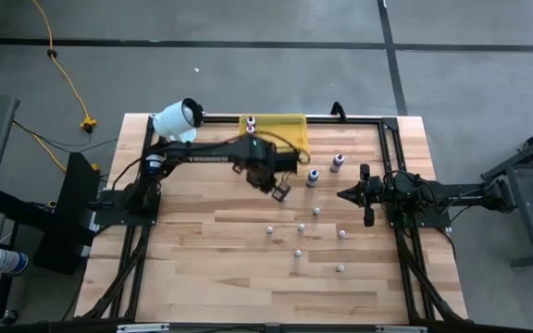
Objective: Pick & Place food coloring
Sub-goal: Put the small black food coloring bottle into the yellow container
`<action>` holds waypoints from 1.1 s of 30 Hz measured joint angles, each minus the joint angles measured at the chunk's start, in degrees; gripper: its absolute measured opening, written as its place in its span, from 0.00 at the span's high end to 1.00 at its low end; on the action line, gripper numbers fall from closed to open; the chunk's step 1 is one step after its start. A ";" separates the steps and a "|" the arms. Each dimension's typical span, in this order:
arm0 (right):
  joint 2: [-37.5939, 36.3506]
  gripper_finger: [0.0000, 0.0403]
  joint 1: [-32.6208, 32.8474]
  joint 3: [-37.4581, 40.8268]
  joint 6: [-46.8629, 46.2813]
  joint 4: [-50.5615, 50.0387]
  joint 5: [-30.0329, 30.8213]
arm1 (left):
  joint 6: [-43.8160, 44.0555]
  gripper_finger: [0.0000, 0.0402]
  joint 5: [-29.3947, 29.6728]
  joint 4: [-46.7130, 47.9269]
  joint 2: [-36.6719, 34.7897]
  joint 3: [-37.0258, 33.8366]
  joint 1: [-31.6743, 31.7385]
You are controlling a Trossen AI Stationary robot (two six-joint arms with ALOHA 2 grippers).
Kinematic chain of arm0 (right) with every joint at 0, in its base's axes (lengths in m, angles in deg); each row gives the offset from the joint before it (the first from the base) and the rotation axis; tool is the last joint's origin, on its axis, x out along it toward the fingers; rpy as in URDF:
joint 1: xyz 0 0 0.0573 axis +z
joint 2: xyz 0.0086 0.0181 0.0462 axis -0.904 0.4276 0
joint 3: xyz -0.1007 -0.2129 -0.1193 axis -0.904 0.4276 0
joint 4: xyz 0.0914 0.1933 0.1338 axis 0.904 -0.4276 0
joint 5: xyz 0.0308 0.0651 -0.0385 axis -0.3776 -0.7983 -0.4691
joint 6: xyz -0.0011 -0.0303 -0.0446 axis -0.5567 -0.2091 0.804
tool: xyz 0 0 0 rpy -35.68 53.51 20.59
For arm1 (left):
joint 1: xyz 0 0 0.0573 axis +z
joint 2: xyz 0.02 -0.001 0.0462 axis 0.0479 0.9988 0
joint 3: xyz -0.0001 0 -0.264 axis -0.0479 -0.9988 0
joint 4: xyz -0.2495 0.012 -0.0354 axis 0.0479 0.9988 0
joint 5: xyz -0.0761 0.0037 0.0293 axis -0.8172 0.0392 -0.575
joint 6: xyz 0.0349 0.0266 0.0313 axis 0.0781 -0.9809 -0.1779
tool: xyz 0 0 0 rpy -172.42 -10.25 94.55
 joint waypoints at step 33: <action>0.02 1.00 0.02 0.02 0.00 0.02 -0.01 | -42.18 0.90 1.20 0.29 0.65 5.01 20.96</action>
